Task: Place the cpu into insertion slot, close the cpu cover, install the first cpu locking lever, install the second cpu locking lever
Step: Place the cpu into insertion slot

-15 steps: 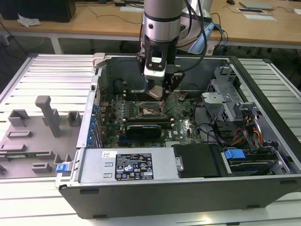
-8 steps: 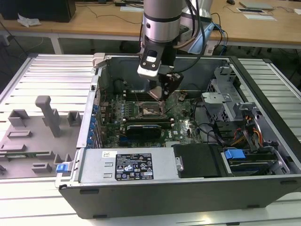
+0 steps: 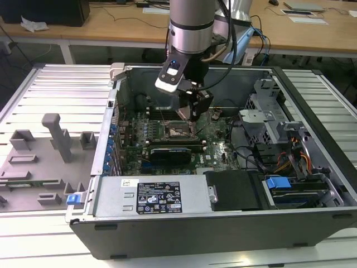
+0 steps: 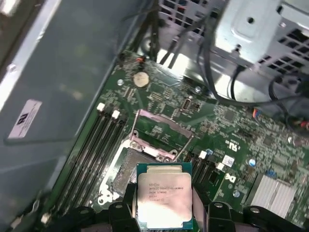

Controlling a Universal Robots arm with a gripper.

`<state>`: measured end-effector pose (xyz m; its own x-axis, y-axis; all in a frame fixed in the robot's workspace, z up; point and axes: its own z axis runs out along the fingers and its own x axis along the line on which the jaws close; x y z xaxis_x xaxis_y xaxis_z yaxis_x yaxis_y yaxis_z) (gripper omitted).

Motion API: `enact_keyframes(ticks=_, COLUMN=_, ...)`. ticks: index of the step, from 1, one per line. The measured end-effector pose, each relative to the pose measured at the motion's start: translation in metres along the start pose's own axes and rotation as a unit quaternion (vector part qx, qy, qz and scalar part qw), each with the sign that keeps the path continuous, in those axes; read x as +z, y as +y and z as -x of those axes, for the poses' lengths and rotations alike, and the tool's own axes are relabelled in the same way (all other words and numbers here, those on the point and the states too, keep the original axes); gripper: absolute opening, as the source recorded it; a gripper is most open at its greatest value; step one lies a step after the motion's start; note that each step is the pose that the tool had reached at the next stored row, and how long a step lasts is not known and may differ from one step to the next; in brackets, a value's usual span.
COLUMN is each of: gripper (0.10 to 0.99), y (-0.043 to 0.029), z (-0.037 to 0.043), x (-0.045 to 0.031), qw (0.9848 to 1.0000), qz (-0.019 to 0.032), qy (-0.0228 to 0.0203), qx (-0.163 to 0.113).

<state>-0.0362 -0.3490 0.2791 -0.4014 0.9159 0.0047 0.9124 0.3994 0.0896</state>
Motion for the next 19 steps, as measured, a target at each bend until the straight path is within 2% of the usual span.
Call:
enact_keyframes(ticks=4, gripper=0.541, y=-0.0003, z=0.0, x=0.0037, qw=0.9989, qz=0.0002, qy=-0.0041, qx=0.046)
enact_keyframes(ticks=5, gripper=0.541, y=-0.0005, z=0.0, x=0.0053, qw=0.9978, qz=0.0003, qy=-0.0059, qx=0.066)
enact_keyframes(ticks=8, gripper=0.541, y=-0.0007, z=0.0, x=0.0073, qw=0.9956, qz=0.0004, qy=-0.0084, qx=0.093)
enact_keyframes(ticks=9, gripper=0.541, y=-0.0008, z=0.0001, x=0.0082, qw=0.9944, qz=0.0005, qy=-0.0095, qx=0.105)
enact_keyframes(ticks=10, gripper=0.541, y=-0.0009, z=0.0001, x=0.0096, qw=0.9922, qz=0.0006, qy=-0.0112, qx=0.124)
enact_keyframes(ticks=11, gripper=0.541, y=-0.001, z=0.0001, x=0.0114, qw=0.989, qz=0.0007, qy=-0.0132, qx=0.147)
enact_keyframes(ticks=13, gripper=0.541, y=-0.0013, z=-0.0007, x=0.0145, qw=0.9861, qz=0.0008, qy=-0.0149, qx=0.166)
enact_keyframes(ticks=14, gripper=0.541, y=-0.0013, z=-0.0016, x=0.0164, qw=0.9853, qz=0.0008, qy=-0.0153, qx=0.17)
enact_keyframes(ticks=19, gripper=0.541, y=-0.0006, z=-0.0106, x=0.0243, qw=0.9847, qz=0.0008, qy=-0.0157, qx=0.174)
